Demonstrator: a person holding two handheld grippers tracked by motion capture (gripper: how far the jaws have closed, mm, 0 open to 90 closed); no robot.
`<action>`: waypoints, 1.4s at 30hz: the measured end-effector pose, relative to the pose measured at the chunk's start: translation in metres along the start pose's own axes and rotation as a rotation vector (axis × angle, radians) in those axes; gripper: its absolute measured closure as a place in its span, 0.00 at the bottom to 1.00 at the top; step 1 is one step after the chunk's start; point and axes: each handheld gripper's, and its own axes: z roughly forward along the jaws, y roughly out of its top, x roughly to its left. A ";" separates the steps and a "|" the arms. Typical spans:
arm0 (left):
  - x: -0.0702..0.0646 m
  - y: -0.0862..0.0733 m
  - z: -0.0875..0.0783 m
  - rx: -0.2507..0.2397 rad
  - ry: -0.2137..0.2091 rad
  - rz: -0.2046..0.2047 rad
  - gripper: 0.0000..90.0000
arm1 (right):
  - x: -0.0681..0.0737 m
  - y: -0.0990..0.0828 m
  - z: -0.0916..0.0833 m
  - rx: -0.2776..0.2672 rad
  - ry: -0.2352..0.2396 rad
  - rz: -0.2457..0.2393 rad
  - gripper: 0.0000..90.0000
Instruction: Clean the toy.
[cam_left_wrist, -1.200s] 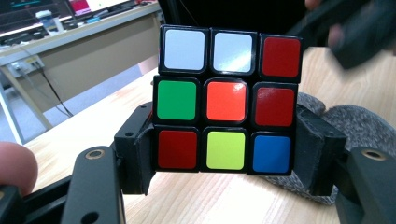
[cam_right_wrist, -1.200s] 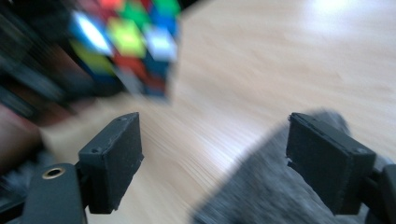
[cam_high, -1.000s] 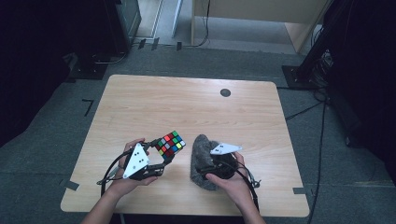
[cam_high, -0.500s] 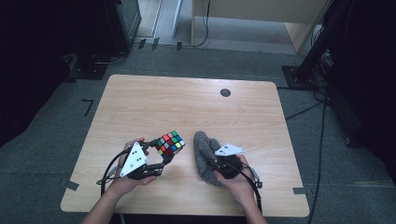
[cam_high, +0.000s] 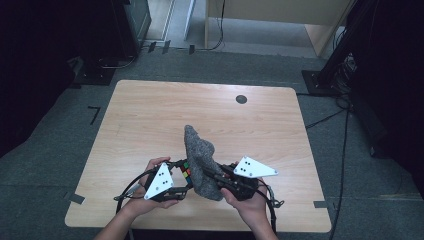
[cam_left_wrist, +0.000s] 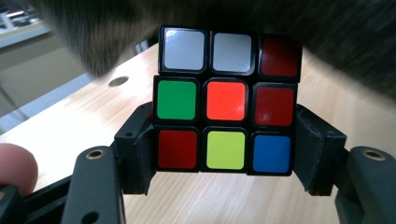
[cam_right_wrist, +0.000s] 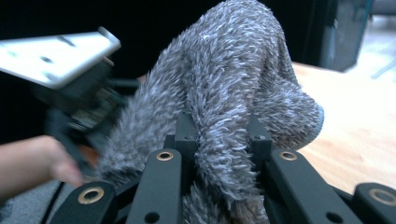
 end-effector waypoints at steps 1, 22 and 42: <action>0.000 0.001 -0.001 0.002 0.002 0.010 0.38 | -0.005 -0.003 0.000 -0.004 -0.001 0.032 0.82; 0.007 0.007 -0.010 -0.034 0.000 -0.018 0.38 | -0.019 -0.006 -0.007 0.042 -0.182 0.071 0.82; -0.011 0.023 0.015 0.272 0.164 0.039 0.39 | 0.029 0.002 0.013 0.110 -0.249 -0.183 0.80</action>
